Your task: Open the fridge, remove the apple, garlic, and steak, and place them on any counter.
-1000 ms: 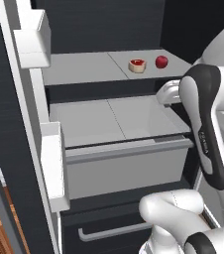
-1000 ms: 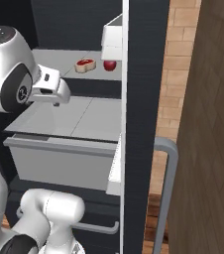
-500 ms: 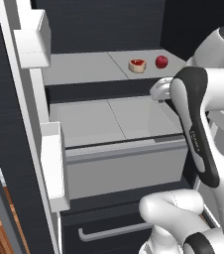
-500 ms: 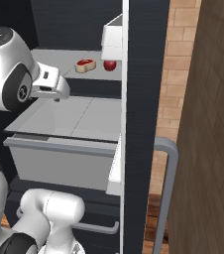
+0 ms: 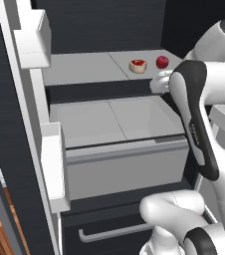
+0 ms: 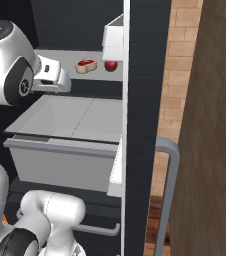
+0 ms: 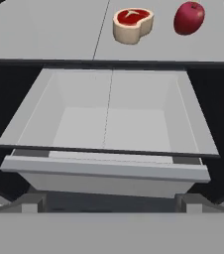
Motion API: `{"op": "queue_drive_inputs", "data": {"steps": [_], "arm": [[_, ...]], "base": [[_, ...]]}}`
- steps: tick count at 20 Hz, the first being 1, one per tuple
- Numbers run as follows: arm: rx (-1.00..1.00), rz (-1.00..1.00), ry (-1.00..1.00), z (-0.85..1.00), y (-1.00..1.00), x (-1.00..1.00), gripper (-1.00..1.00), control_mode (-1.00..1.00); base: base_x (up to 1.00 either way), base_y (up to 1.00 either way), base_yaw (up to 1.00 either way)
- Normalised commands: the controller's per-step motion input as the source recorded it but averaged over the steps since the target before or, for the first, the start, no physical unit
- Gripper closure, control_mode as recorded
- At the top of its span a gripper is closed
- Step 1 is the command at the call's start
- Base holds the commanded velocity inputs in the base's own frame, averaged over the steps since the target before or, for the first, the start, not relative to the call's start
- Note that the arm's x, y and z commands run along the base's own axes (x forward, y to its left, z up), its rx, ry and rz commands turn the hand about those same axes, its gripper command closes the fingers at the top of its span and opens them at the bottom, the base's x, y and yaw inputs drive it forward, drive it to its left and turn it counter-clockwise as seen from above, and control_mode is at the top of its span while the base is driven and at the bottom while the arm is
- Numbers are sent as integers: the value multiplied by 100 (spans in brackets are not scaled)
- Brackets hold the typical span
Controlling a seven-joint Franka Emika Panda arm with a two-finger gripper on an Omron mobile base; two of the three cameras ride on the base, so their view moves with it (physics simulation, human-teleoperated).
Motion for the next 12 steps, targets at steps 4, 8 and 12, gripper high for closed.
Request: {"op": "queue_drive_inputs", "data": {"steps": [4,8,12], "arm": [[0,-1,-10,12,0,18,-100,-100],[0,-4,-5,2,0,38,-100,-100],[0,-4,0,0,0,59,-100,-100]], "base": [[0,0,0],[0,0,0],[0,0,0]]}}
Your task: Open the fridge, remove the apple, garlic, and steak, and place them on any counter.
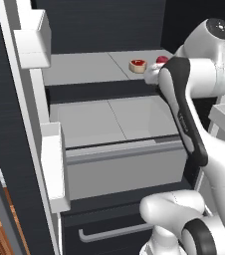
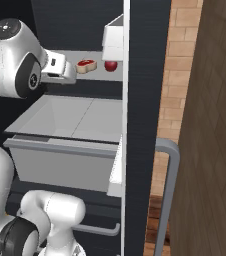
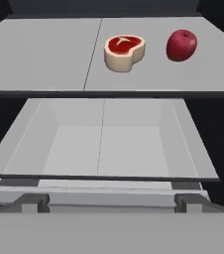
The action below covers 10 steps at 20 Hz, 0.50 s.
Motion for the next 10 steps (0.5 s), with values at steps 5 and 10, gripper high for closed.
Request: {"op": "queue_drive_inputs", "data": {"steps": [5,10], "arm": [[0,-3,-1,0,0,51,-100,-100],[0,-1,0,0,0,49,-100,-100]], "base": [[0,0,0],[0,0,0]]}}
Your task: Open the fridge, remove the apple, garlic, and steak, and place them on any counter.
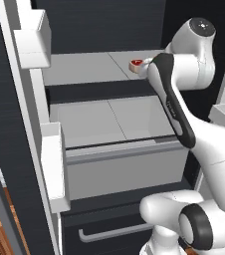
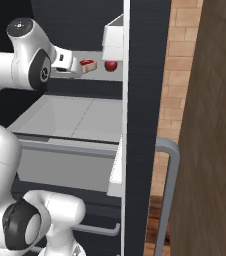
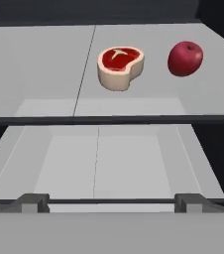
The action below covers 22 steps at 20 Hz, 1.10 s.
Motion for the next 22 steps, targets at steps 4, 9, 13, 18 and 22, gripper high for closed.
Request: {"op": "queue_drive_inputs", "data": {"steps": [4,9,13,18,22], "arm": [[0,0,0,0,0,53,-100,-100],[0,0,0,0,0,48,-100,-100],[0,0,0,-1,0,39,-100,-100],[0,0,0,-1,0,29,-100,-100],[0,-2,0,-9,0,15,-100,-100]], "base": [[0,0,0],[0,0,0],[0,0,0],[0,0,0],[0,0,0]]}}
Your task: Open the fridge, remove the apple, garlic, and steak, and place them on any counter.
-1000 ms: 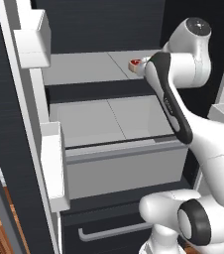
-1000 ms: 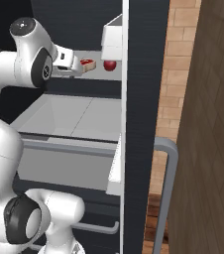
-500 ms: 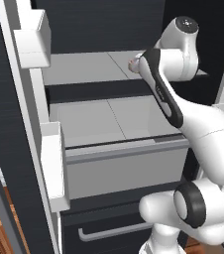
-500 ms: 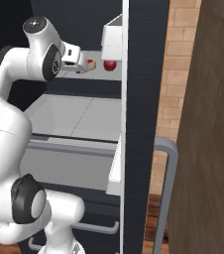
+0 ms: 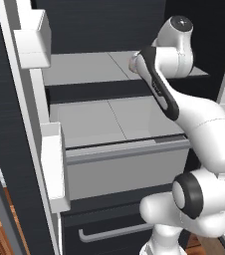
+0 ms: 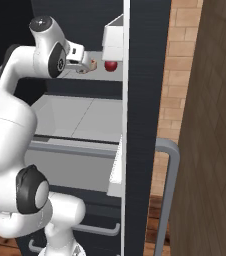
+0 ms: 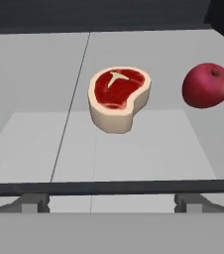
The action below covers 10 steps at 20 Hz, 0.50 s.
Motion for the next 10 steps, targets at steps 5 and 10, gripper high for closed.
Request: {"op": "queue_drive_inputs", "data": {"steps": [5,10], "arm": [[0,-4,0,-7,0,21,-100,-100],[0,-7,0,0,0,30,-100,-100]], "base": [[0,0,0],[0,0,0]]}}
